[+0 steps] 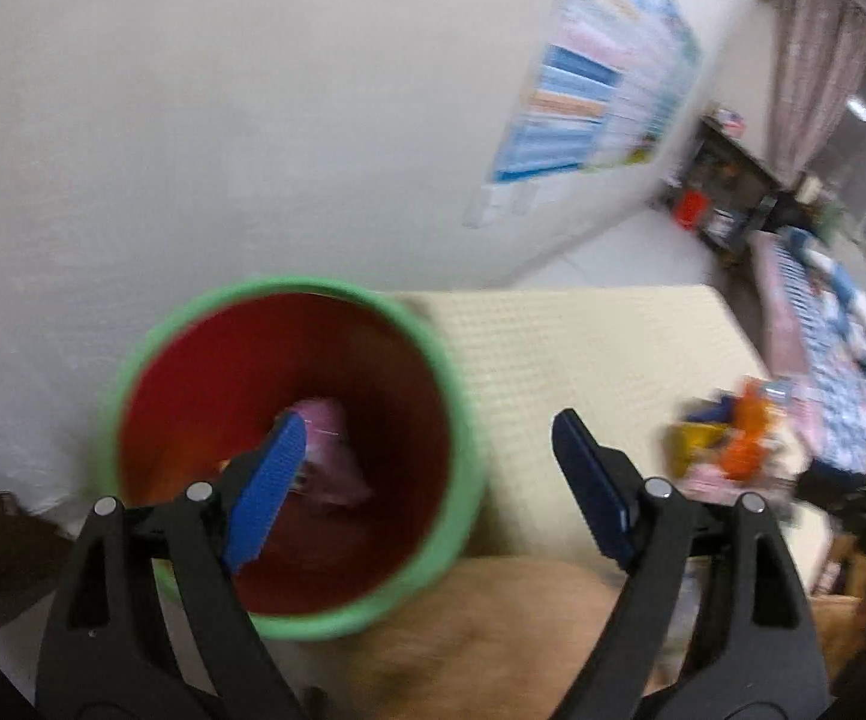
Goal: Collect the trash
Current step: 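Carry both wrappers to the bin and open both tools to drop them, then grasp the white milk carton with the left tool while the right tool grasps a blue-white bag, then carry the carton and bag to the bin and release both, then grasp an orange-blue snack bag with the left tool while the right tool grasps a pink bag, then carry both bags over the bin and open both tools to drop them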
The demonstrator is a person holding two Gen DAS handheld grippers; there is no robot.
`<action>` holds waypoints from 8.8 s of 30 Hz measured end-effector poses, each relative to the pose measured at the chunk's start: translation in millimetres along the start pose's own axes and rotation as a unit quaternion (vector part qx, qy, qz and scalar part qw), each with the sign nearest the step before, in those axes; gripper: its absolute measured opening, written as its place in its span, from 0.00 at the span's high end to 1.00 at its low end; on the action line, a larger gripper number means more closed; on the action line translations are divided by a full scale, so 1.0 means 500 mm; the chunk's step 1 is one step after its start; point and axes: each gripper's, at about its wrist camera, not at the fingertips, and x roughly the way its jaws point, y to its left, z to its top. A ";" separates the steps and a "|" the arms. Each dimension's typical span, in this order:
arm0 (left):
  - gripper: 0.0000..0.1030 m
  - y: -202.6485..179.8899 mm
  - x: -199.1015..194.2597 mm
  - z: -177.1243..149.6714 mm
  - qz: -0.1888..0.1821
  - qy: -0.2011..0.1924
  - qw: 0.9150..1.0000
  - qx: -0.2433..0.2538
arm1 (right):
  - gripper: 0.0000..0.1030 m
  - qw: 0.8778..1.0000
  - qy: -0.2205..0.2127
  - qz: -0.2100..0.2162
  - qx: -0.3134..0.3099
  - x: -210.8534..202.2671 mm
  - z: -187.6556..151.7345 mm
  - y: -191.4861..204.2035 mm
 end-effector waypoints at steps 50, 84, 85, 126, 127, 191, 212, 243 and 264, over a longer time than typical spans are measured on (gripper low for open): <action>0.42 -0.373 0.162 -0.231 -0.051 0.174 0.970 0.163 | 0.70 0.989 -0.088 0.048 0.109 -0.164 -0.147 -0.158; 0.45 -0.268 -0.012 -0.062 -0.034 -0.006 0.987 0.155 | 0.70 0.992 -0.096 0.047 0.064 -0.144 -0.147 -0.061; 0.45 -0.257 -0.018 -0.054 -0.028 -0.012 0.988 0.150 | 0.70 0.993 -0.095 0.046 0.062 -0.143 -0.145 -0.054; 0.20 0.191 0.054 -0.013 0.163 0.021 0.986 -0.024 | 0.37 0.968 0.002 0.251 -0.008 0.125 0.056 0.351; 0.20 0.186 0.054 -0.014 0.160 0.022 0.987 -0.022 | 0.37 0.969 0.002 0.248 -0.007 0.115 0.052 0.348; 0.72 -0.482 0.159 -0.038 -0.118 0.089 0.976 0.159 | 0.95 0.963 -0.054 0.147 0.221 -0.167 -0.252 -0.244; 0.72 -0.315 -0.032 -0.032 -0.075 0.003 0.983 0.165 | 0.95 0.977 -0.068 0.120 0.164 -0.154 -0.212 -0.149; 0.71 -0.028 -0.039 0.029 0.040 -0.024 0.997 0.067 | 0.95 0.974 -0.043 0.209 0.081 -0.047 -0.035 0.146; 0.71 0.141 0.031 0.017 0.088 0.017 0.996 -0.010 | 0.93 0.971 0.036 0.231 0.049 0.128 0.028 0.296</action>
